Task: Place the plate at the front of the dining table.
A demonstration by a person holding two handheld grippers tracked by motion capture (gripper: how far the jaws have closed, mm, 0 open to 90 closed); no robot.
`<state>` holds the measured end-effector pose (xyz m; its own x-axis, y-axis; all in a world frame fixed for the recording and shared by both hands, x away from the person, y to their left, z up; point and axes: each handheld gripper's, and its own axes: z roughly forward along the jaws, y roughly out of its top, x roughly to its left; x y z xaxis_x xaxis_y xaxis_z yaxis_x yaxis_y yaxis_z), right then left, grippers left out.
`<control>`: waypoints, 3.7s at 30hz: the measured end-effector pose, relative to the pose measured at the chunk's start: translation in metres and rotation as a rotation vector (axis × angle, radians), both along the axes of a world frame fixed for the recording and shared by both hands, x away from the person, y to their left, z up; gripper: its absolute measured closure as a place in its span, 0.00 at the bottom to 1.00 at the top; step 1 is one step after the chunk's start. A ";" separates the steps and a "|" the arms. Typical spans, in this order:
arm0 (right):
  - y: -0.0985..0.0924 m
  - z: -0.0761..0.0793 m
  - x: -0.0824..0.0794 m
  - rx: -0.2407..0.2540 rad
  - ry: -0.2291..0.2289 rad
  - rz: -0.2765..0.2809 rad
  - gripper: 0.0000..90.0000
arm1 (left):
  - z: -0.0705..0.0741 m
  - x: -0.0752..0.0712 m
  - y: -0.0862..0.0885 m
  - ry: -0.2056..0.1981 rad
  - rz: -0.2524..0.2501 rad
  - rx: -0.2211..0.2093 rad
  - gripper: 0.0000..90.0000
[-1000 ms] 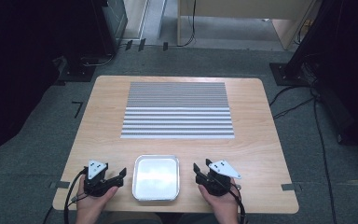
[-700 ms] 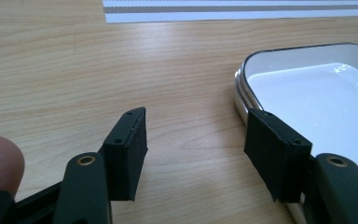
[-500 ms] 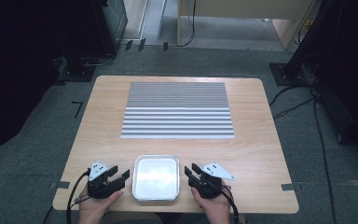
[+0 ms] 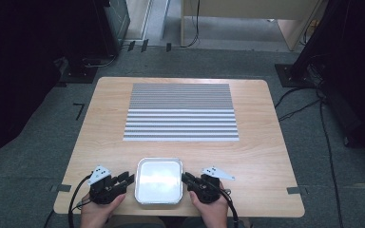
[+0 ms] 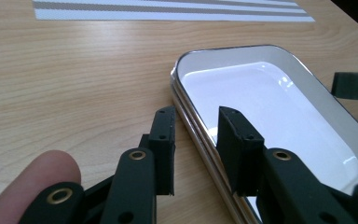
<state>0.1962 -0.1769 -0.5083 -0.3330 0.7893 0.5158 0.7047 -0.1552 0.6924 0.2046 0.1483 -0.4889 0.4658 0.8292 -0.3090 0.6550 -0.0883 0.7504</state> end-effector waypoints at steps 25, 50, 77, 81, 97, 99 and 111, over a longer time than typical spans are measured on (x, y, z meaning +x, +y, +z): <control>0.004 -0.005 -0.002 0.089 0.066 -0.074 0.99 | -0.004 -0.005 -0.017 -0.014 -0.066 0.096 0.94; -0.002 0.001 -0.005 0.120 0.034 -0.081 0.99 | -0.006 -0.005 -0.022 -0.027 -0.082 0.127 0.89; 0.005 -0.005 -0.005 0.066 0.053 -0.072 0.97 | -0.006 -0.006 -0.023 -0.054 -0.081 0.148 0.90; 0.008 -0.003 -0.007 0.033 0.036 -0.086 0.97 | -0.006 -0.007 -0.024 -0.063 -0.077 0.161 0.90; 0.047 0.000 -0.026 -0.276 -0.097 -0.213 0.96 | -0.006 -0.011 -0.029 -0.087 -0.063 0.201 0.90; 0.048 0.000 -0.026 -0.285 -0.109 -0.225 0.96 | -0.006 -0.011 -0.030 -0.087 -0.064 0.203 0.89; 0.046 0.000 -0.027 -0.238 -0.097 -0.297 0.98 | -0.010 -0.013 -0.037 -0.105 -0.068 0.223 0.83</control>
<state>0.1694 -0.1306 -0.5085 -0.1100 0.9525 0.2838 0.5831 -0.1694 0.7946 0.1913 0.1113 -0.4985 0.5430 0.8369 -0.0689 0.5612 -0.3006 0.7712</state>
